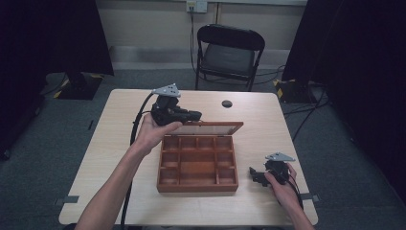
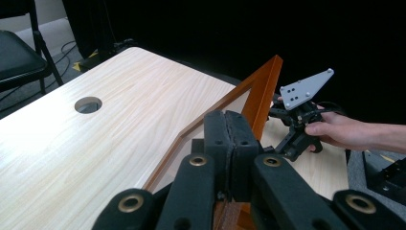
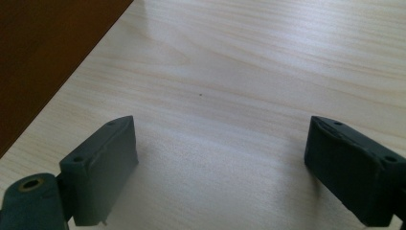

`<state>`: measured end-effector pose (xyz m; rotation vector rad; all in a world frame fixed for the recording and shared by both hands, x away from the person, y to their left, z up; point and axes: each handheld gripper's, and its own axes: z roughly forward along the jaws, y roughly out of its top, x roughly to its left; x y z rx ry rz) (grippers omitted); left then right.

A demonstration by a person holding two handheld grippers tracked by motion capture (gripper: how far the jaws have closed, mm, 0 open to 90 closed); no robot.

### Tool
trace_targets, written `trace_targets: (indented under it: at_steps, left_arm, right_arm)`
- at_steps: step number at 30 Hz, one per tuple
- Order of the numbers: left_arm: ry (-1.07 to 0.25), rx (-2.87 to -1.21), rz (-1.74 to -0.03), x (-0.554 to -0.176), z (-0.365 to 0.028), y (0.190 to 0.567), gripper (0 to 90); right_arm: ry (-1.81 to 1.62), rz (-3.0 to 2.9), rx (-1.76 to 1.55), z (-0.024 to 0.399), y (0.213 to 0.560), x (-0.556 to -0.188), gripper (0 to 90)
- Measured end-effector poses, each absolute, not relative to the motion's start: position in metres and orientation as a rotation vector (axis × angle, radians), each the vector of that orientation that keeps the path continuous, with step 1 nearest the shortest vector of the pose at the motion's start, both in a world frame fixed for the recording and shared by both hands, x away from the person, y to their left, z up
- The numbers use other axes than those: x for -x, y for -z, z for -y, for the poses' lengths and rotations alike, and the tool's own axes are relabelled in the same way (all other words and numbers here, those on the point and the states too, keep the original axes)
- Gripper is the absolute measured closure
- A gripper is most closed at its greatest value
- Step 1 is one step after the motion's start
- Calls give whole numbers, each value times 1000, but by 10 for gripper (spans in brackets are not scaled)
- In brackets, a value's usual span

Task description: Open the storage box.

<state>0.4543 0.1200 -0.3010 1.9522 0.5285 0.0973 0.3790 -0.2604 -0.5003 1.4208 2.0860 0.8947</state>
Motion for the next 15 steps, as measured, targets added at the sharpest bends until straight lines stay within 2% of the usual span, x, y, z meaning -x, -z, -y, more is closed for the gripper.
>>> trace_targets:
  at_steps: [15]
  left_arm:
    - [-100, -1954, -525, -454, -120, 301, 888]
  right_arm:
    - [-895, -2086, -1421, 260, 500, -379, 102]
